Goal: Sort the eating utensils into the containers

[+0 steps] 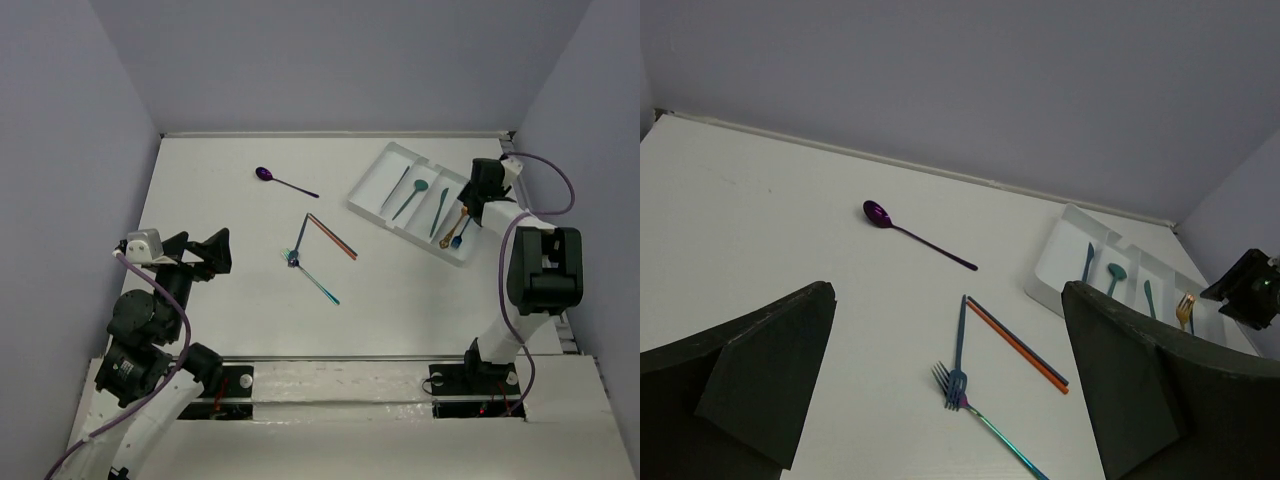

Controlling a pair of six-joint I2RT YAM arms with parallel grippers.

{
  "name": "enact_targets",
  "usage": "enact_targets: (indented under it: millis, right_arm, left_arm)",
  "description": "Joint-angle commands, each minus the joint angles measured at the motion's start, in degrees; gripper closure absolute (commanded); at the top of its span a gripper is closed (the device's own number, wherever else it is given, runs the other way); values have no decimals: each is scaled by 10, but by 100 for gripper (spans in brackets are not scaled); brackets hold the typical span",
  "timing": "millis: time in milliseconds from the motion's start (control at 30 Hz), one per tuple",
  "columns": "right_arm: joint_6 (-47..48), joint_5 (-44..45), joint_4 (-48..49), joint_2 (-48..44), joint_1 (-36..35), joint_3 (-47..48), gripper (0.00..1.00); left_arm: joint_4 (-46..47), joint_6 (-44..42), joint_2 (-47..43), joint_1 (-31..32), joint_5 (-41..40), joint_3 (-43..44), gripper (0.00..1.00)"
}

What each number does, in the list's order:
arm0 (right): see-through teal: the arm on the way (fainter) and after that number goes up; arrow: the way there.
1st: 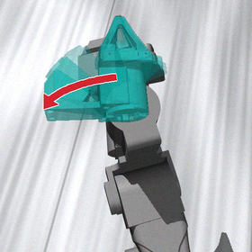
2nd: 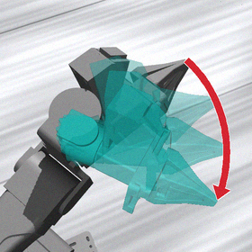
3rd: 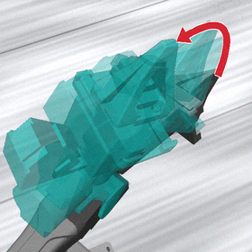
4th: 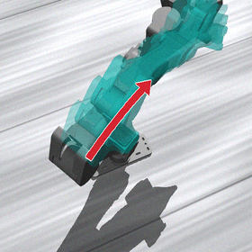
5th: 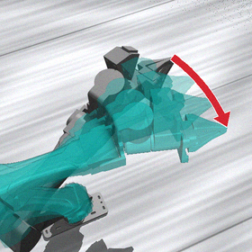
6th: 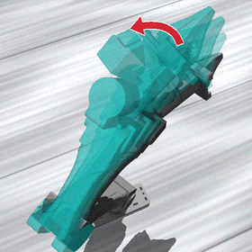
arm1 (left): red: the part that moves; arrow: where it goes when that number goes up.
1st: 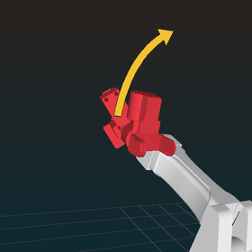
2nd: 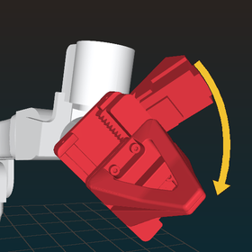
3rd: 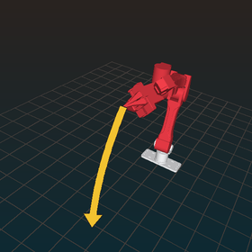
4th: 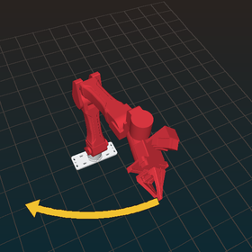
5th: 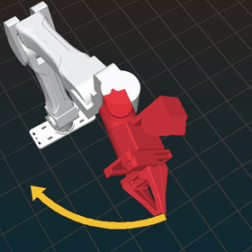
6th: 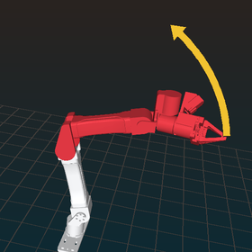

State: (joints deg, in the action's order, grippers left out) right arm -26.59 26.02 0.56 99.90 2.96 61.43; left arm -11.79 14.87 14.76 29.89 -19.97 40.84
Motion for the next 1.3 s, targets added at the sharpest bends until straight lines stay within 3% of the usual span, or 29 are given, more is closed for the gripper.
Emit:
enact_targets:
  millis: [0, 67, 233, 433, 567, 667, 967, 1067, 1267]
  right_arm:
    - [12, -55, 16, -45, 1, 36, 46]
    - [26, -107, 33, -66, -17, 25, 45]
    - [83, -139, 20, -88, -174, 32, 47]
    - [114, -190, -37, -38, -333, 78, 55]
    - [95, -220, -65, 7, -399, 109, 52]
    - [62, -207, -69, 51, -436, 140, 38]
    - [14, -136, -117, 188, -502, 273, 37]
    - [-5, -131, -129, 211, -507, 301, 39]
    - [-29, -115, -150, 247, -518, 330, 54]
  left_arm:
    - [29, -6, 6, 3, -2, -2, 1]
    - [29, -6, 6, 3, -3, -2, 1]
    - [29, -7, 9, 3, -4, -2, 1]
    - [27, -6, 11, 3, -8, -2, 1]
    - [28, -6, 14, 3, -2, -2, 1]
    - [28, -6, 15, -4, -1, -2, 1]
    - [27, -5, 11, -4, 1, -2, 1]
    - [27, -5, 6, -4, 2, -3, 1]
    - [27, -6, -3, -4, 6, -3, 1]
